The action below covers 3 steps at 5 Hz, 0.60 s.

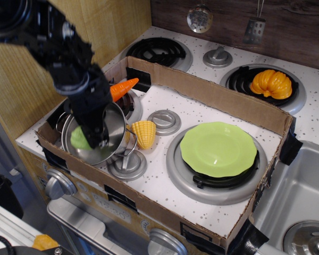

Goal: Take broccoli out of pan

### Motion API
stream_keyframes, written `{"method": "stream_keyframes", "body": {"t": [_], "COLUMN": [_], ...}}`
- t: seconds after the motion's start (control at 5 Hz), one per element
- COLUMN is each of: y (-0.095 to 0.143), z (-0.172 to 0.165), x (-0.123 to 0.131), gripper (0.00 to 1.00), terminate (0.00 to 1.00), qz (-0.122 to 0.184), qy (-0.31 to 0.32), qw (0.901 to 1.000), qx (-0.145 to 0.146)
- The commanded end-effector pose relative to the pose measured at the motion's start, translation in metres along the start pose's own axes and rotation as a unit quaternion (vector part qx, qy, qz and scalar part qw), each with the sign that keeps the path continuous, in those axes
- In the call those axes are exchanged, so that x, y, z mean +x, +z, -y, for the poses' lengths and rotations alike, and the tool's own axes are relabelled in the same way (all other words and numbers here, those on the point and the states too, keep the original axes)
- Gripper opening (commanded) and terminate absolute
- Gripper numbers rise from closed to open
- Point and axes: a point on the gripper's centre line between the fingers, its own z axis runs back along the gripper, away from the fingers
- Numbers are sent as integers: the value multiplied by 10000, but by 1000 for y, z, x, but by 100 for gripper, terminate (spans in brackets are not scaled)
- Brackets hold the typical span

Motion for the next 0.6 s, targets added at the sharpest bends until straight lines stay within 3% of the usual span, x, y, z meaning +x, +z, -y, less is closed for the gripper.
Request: {"method": "stream_keyframes", "body": {"t": [0.0,0.2,0.4], "y": [72,92,94], "z": [-5,21,40], "x": [40,56,77], "gripper": [0,0,0], "terminate": [0,0,0], "qz": [-245,-311,-222], "qy": [-29,210,161], "qw": [9987,9990,9996], "qx": [441,242,78]}}
